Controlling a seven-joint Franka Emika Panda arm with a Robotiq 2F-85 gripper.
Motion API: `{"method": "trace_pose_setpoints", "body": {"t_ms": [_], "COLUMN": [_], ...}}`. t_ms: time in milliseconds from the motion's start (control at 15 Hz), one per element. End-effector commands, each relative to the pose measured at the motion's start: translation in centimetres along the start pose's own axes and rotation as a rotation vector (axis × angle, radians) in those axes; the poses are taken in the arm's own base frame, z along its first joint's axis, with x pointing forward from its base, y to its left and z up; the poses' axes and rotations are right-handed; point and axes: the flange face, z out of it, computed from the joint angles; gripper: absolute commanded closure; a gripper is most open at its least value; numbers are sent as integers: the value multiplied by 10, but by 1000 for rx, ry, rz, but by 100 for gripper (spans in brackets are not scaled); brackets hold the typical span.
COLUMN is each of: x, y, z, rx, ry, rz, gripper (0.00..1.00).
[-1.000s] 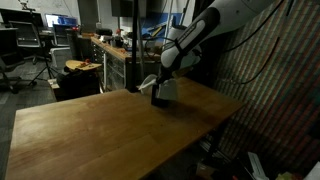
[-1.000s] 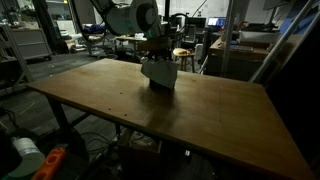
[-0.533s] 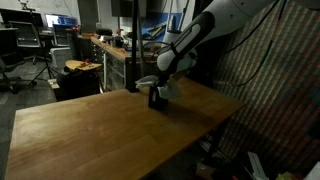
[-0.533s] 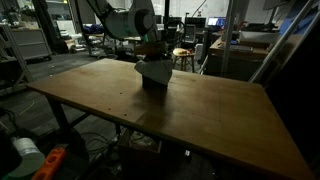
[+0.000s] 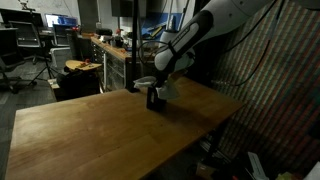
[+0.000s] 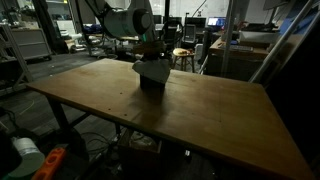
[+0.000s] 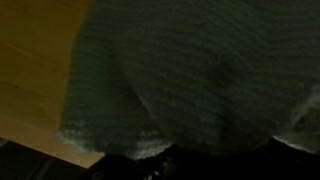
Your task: Put the white towel in the black box
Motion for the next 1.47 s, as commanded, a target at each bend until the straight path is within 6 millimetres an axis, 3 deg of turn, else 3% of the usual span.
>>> {"method": "trace_pose_setpoints", "body": {"t_ms": [0, 533, 667, 1400], "x": [8, 13, 13, 13], "y": [-7, 1, 1, -9], "z": [-1, -32, -37, -48], "rx": [-10, -31, -33, 15], "ry": [7, 52, 60, 62], "rz": [-12, 4, 9, 93], "gripper": [43, 0, 5, 0]}}
